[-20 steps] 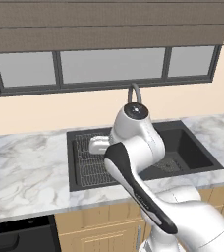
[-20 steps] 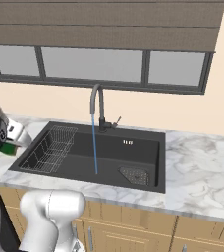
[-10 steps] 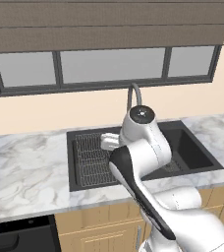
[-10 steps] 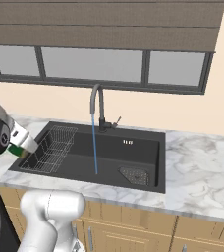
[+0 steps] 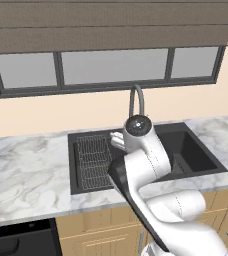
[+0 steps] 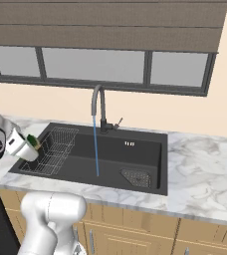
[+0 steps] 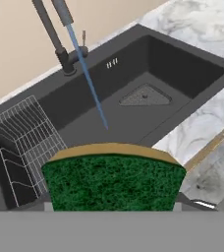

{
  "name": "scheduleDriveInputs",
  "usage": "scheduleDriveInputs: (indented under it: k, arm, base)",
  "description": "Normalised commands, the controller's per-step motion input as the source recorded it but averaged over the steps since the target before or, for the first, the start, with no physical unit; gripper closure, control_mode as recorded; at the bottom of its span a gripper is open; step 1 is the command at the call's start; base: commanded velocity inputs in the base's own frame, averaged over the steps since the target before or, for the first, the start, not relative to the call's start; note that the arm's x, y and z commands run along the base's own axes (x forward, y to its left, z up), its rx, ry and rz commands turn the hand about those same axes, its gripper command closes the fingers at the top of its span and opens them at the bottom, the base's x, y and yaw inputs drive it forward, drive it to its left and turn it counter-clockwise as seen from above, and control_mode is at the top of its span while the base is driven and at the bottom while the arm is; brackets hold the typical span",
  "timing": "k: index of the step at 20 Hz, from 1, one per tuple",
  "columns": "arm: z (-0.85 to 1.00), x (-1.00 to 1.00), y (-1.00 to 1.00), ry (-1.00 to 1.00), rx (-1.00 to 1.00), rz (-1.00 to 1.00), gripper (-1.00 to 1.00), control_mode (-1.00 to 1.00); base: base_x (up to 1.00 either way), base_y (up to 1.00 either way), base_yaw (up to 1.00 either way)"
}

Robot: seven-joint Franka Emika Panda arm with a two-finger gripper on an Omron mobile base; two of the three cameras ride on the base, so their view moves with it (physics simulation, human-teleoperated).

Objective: Soak the sponge with water for a few seconds and then drop it inside the sink.

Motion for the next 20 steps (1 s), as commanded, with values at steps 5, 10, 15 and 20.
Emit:
scheduleDriveInputs:
  k: [5, 10, 15, 20]
  arm:
    - [0.0, 0.0, -0.1, -0.08, 0.0, -0.33, 1.0, -1.0]
    - [0.0, 0.0, -0.08, -0.06, 0.0, -0.28, 1.0, -1.0]
    - [0.0, 0.02, -0.17, 0.0, 0.0, -0.22, 1.0, -1.0]
    - [-0.06, 0.15, -0.26, 0.11, 0.0, -0.13, 1.0, -1.0]
  base:
    - [0.0, 0.0, 0.0]
    - [0.0, 0.0, 0.0]
    - [0.0, 0.0, 0.0]
    - [0.0, 0.0, 0.0]
